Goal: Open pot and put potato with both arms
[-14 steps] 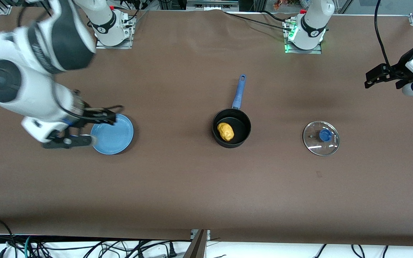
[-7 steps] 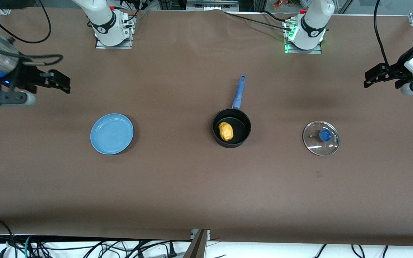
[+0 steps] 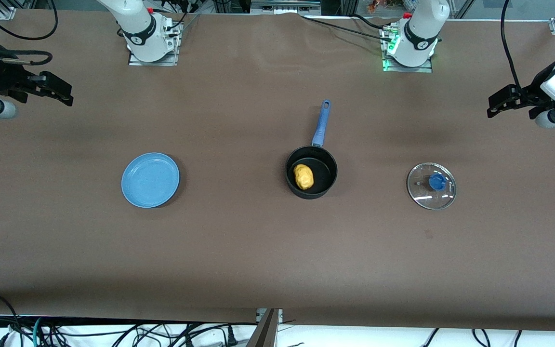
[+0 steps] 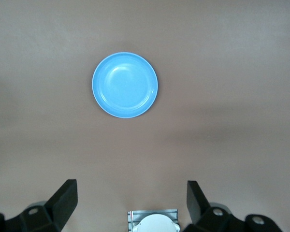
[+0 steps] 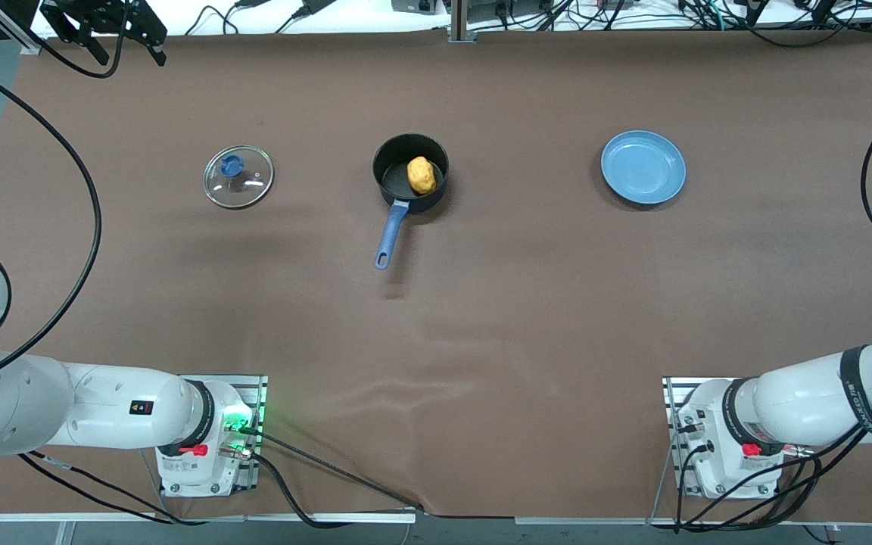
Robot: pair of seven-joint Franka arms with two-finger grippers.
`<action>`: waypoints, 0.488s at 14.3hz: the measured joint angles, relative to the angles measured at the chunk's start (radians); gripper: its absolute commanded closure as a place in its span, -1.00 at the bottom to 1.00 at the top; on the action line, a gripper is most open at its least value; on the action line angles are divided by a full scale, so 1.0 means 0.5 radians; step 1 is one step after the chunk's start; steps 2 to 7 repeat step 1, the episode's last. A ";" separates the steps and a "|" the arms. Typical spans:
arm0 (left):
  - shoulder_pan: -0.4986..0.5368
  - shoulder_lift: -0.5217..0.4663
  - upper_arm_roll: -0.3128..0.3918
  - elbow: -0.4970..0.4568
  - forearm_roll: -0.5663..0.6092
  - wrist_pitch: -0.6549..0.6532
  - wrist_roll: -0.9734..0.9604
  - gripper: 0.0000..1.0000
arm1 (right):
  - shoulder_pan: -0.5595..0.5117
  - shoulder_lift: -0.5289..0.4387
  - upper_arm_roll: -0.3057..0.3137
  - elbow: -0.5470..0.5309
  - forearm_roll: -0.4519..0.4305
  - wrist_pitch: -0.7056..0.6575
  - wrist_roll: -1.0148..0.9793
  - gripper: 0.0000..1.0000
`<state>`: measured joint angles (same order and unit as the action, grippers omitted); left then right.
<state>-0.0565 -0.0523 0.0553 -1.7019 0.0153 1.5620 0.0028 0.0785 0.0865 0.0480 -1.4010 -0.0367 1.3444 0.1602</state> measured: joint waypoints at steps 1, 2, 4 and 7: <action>0.000 0.000 -0.001 0.000 0.000 -0.006 0.000 -1.00 | 0.000 0.007 0.000 -0.009 0.000 0.000 0.000 -1.00; 0.000 0.000 -0.001 0.000 0.000 -0.006 0.000 -1.00 | 0.000 0.007 0.000 -0.009 0.000 0.000 0.000 -1.00; 0.000 0.000 -0.001 0.000 0.000 -0.006 0.000 -1.00 | 0.000 0.007 0.000 -0.009 0.000 0.000 0.000 -1.00; 0.000 0.000 -0.001 0.000 0.000 -0.006 0.000 -1.00 | 0.000 0.007 0.000 -0.009 0.000 0.000 0.000 -1.00</action>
